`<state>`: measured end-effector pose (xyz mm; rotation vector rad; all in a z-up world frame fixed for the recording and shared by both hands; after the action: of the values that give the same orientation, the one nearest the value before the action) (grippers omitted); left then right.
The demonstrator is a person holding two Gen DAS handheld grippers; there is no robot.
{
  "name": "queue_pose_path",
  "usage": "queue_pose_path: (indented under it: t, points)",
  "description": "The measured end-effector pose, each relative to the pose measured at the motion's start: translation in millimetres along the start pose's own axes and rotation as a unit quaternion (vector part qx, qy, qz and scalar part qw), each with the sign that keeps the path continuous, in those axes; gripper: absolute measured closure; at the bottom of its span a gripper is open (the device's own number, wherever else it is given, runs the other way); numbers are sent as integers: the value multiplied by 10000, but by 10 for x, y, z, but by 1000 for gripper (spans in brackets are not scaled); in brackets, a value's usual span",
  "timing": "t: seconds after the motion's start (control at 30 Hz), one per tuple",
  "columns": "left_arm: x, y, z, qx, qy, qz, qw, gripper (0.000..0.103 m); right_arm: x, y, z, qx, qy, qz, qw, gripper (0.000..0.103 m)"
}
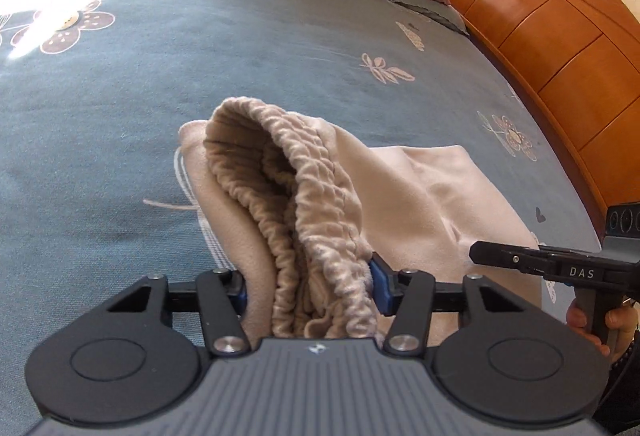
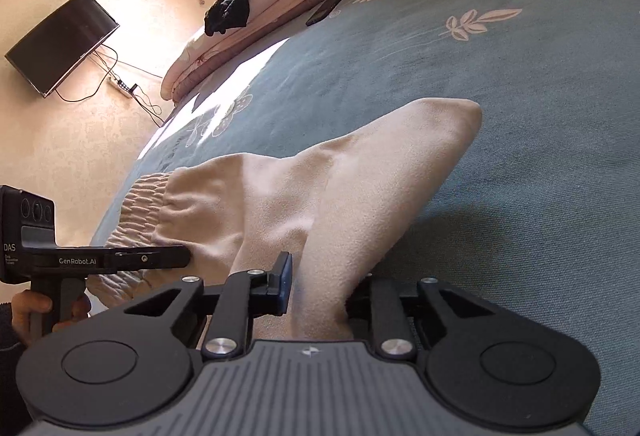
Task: Fold clothes
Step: 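Lift and fold the sweatpants over with both tools, then open the left tool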
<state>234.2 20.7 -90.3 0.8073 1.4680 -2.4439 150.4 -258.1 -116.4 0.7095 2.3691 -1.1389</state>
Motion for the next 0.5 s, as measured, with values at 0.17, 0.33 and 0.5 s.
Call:
queue_pose_path:
  t: [0.17, 0.33, 0.5]
  points:
    - [-191, 283, 600, 310, 557, -64, 9979, 51, 49, -519, 183, 348, 265, 625, 9971, 80]
    - [-363, 707, 1312, 681, 1054, -176, 9919, 52, 166, -1043, 511, 865, 564, 1209, 9873, 80]
    - [-508, 1191, 1991, 965, 1458, -364, 9839, 52, 248, -1475, 872, 1344, 846, 1685, 9728, 80]
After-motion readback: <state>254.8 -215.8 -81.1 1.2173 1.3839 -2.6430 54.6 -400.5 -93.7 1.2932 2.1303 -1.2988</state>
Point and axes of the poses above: each gripper's, at about its wrist camera, not at the fingertips, and y roughly the way its jaws point, z to its right, x to its underside, the point moved 1 cm from there along y, roughly the way its jaws point
